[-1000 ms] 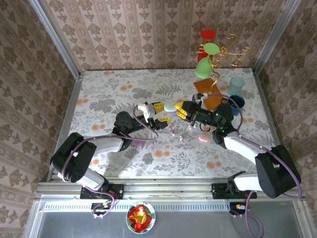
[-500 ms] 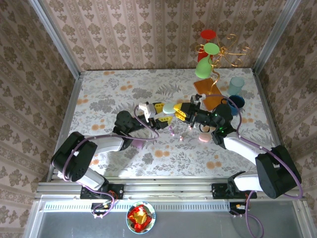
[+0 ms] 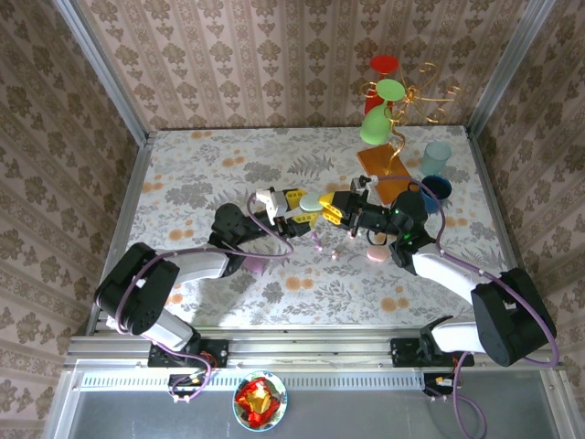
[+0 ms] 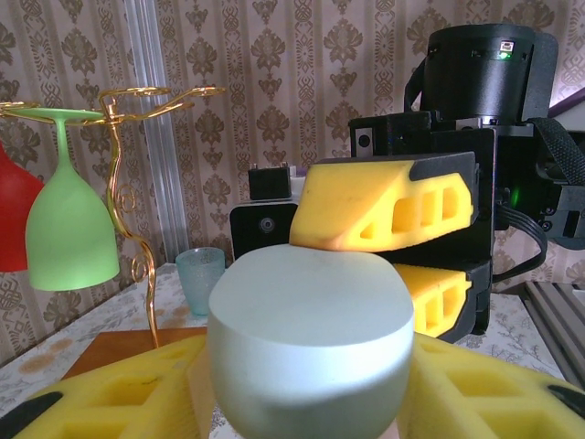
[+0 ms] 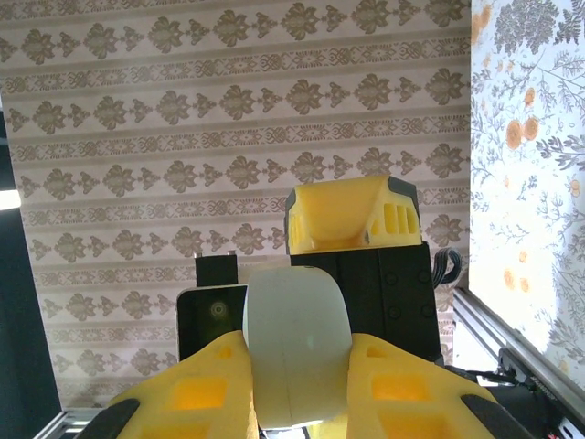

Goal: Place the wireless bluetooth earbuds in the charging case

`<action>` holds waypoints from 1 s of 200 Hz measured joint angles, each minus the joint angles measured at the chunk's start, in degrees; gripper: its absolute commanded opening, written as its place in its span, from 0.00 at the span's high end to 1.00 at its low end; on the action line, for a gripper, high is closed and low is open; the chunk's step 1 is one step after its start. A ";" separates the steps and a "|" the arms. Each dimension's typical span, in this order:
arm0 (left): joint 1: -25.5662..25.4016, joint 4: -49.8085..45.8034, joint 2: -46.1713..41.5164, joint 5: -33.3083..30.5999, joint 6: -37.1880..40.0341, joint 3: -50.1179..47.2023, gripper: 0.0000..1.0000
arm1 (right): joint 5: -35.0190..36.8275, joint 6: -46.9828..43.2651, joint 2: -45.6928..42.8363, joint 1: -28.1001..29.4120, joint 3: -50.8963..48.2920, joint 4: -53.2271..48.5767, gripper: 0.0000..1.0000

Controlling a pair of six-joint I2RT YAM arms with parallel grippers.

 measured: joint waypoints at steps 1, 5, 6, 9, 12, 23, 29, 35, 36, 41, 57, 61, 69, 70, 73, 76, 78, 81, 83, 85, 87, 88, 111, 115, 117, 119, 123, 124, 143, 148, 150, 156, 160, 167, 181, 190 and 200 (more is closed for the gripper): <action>0.00 0.00 0.00 0.00 0.00 0.00 0.50 | 0.00 0.00 0.00 0.00 0.00 0.00 0.92; 0.00 0.02 0.00 0.02 -0.02 0.00 0.50 | 0.00 0.00 0.00 0.00 0.00 0.00 0.92; 0.00 0.00 0.00 0.02 0.00 0.00 0.51 | 0.00 -0.02 0.00 0.00 0.00 0.00 0.92; 0.00 0.02 0.00 0.04 0.00 0.00 0.51 | 0.00 -0.07 0.00 0.00 0.00 0.00 0.92; 0.00 0.02 0.00 0.04 0.00 0.00 0.51 | 0.00 -0.11 0.00 0.00 0.00 0.00 0.92; -0.04 0.00 0.00 0.13 0.00 0.00 0.54 | 0.00 -0.15 0.00 0.00 0.00 -0.07 0.92; -0.04 0.02 0.00 0.26 -0.02 0.00 0.56 | 0.02 -0.15 0.00 0.00 0.00 -0.13 0.92; -0.04 0.00 0.00 0.31 -0.09 0.00 0.57 | 0.02 -0.15 0.00 0.00 0.00 -0.15 0.92; -0.04 0.00 0.00 0.31 -0.07 0.00 0.57 | 0.00 -0.15 0.00 0.00 0.00 -0.15 0.92; -0.04 -0.04 0.00 0.37 -0.17 0.00 0.58 | 0.00 -0.17 0.00 0.00 0.00 -0.15 0.92; -0.04 -0.04 0.00 0.66 -0.22 0.00 0.63 | 0.00 -0.22 0.00 0.00 0.00 -0.17 0.92; -0.04 -0.07 0.00 0.66 -0.22 0.00 0.64 | 0.02 -0.31 0.00 0.00 0.00 -0.22 0.92; -0.04 -0.09 0.00 0.72 -0.22 0.00 0.65 | 0.00 -0.55 0.00 0.00 0.00 -0.35 0.91; -0.04 -0.09 0.00 0.72 -0.24 0.00 0.65 | 0.02 -0.61 -0.02 0.00 0.00 -0.39 0.91; -0.04 -0.15 0.00 0.72 -0.24 0.00 0.65 | 0.02 -0.72 -0.07 0.00 0.00 -0.50 0.90; -0.04 -0.22 0.00 0.79 -0.24 0.00 0.65 | 0.02 -0.85 -0.09 0.00 0.00 -0.61 0.89; -0.04 -0.26 0.00 0.81 -0.24 0.00 0.65 | 0.02 -0.92 -0.11 0.00 0.00 -0.70 0.88; -0.04 -0.28 0.00 0.83 -0.22 0.00 0.65 | 0.02 -1.09 -0.13 0.00 0.00 -0.87 0.87; -0.04 -0.31 0.00 0.85 -0.22 0.00 0.65 | 0.02 -1.11 -0.20 0.00 0.00 -1.01 0.87; -0.04 -0.37 0.00 0.87 -0.22 0.00 0.66 | 0.02 -1.22 -0.22 0.00 0.02 -1.09 0.86; -0.04 -0.42 0.00 0.90 -0.22 0.00 0.65 | 0.02 -1.27 -0.24 0.00 0.02 -1.14 0.85; -0.04 -0.44 0.00 0.90 -0.22 0.00 0.66 | 0.02 -1.29 -0.28 0.00 0.02 -1.18 0.85; -0.04 -0.46 0.00 1.11 -0.22 0.00 0.65 | 0.02 -2.27 -0.81 0.00 0.24 -2.58 0.78; -0.04 -0.46 0.00 1.09 -0.22 0.00 0.65 | 0.02 -2.62 -0.92 0.00 0.37 -3.02 0.78; -0.04 -0.46 0.00 1.11 -0.22 0.00 0.65 | 0.00 -2.80 -1.01 0.00 0.46 -3.23 0.78; -0.04 -0.44 0.00 1.11 -0.22 0.00 0.65 | 0.00 -2.95 -1.07 0.00 0.57 -3.52 0.78; -0.04 -0.44 0.00 1.09 -0.20 0.00 0.64 | 0.00 -3.19 -1.16 0.00 0.76 -4.04 0.79; -0.04 -0.42 0.00 1.11 -0.20 0.00 0.64 | 0.00 -3.28 -1.20 0.00 0.83 -4.20 0.79; -0.04 -0.31 0.00 1.09 -0.09 0.00 0.56 | 0.00 -4.72 -1.84 0.00 1.55 -6.69 0.84; -0.04 -0.26 0.00 1.09 0.00 0.00 0.56 | 0.00 -4.98 -1.97 0.00 1.64 -7.21 0.84; -0.04 -0.31 0.00 1.09 0.02 0.00 0.56 | -0.02 -5.09 -1.99 0.00 1.66 -7.41 0.84; -0.04 -0.31 0.00 1.09 0.04 -0.02 0.56 | -0.02 -5.49 -2.05 0.00 1.68 -7.76 0.85; -0.04 -0.39 0.00 1.09 0.07 -0.02 0.56 | -0.02 -5.64 -2.10 0.00 1.70 -7.96 0.85; -0.04 -0.46 0.00 1.11 0.07 -0.02 0.56 | -0.02 -5.84 -2.10 0.00 1.70 -8.20 0.86; -0.04 -0.50 0.00 1.14 0.07 -0.02 0.58 | -0.02 -6.03 -2.21 0.00 1.73 -8.59 0.87; -0.04 -0.50 0.00 1.14 0.13 -0.02 0.62 | -0.02 -6.08 -2.29 0.00 1.77 -8.63 0.87; -0.04 -0.50 0.00 1.22 0.15 -0.02 0.63 | -0.02 -6.21 -2.36 0.00 1.81 -8.74 0.87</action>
